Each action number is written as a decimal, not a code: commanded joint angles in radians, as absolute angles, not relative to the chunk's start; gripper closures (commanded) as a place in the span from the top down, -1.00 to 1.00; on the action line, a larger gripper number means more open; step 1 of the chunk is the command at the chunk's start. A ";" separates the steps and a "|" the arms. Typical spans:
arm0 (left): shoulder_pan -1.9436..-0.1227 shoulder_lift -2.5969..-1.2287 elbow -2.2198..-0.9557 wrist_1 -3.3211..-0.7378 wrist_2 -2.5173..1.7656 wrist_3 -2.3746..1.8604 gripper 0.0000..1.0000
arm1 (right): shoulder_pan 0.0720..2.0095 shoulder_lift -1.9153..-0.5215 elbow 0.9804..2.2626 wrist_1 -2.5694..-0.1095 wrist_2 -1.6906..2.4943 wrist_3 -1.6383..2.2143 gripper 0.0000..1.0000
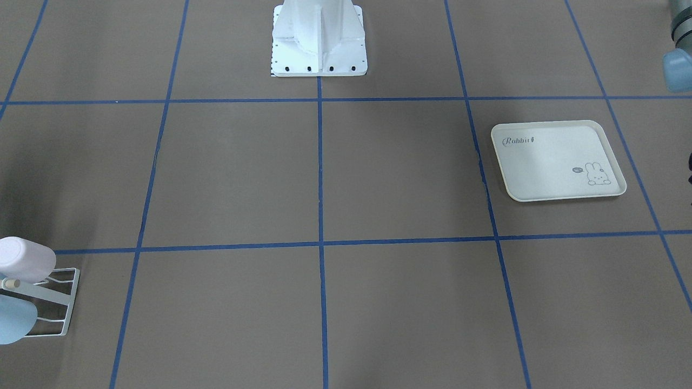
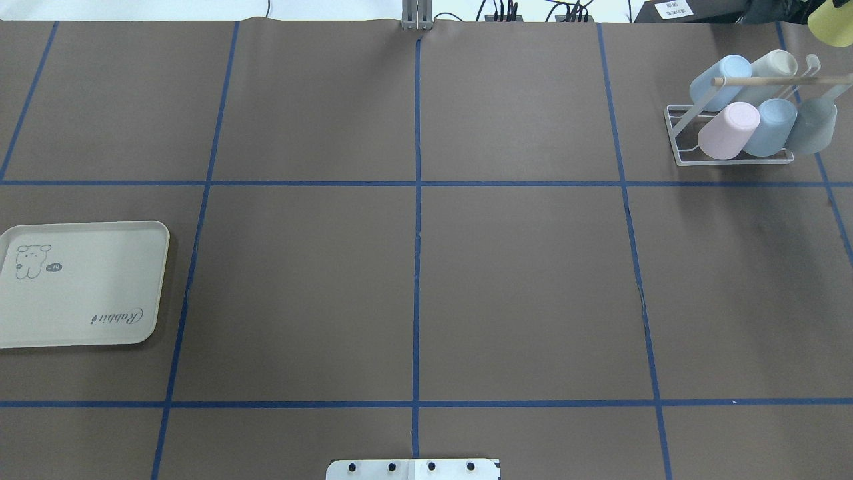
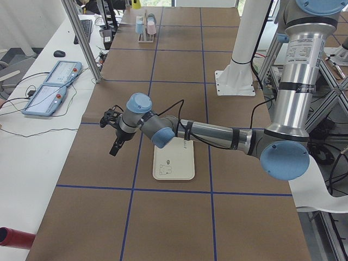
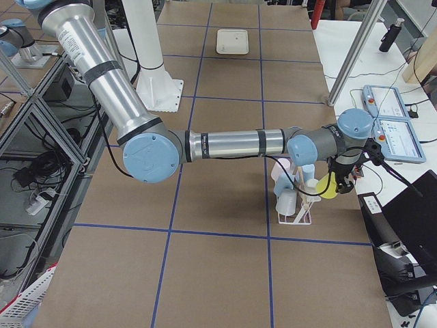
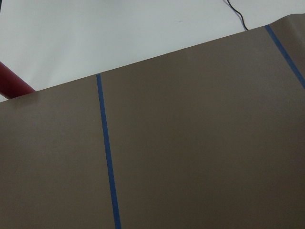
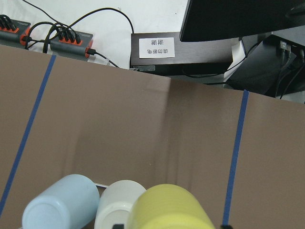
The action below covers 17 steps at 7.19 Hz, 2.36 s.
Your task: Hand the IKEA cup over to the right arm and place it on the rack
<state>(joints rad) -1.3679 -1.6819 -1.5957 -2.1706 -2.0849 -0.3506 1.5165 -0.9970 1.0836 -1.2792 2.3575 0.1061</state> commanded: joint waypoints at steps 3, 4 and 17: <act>-1.367 -1.681 -1.598 -2.171 -2.086 -0.351 1.00 | 1.496 -0.977 1.010 -1.278 2.355 0.074 -0.45; -1.367 -1.681 -1.600 -2.171 -2.086 -0.353 1.00 | 1.491 -0.971 1.005 -1.276 2.349 0.074 -0.45; -1.367 -1.681 -1.634 -2.168 -2.091 -0.383 1.00 | 1.459 -0.994 0.934 -1.235 2.310 0.064 0.58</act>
<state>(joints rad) -1.3668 -1.6824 -1.6271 -2.1679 -2.0903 -0.3764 1.4601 -0.9910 0.9377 -1.2398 2.3090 0.0632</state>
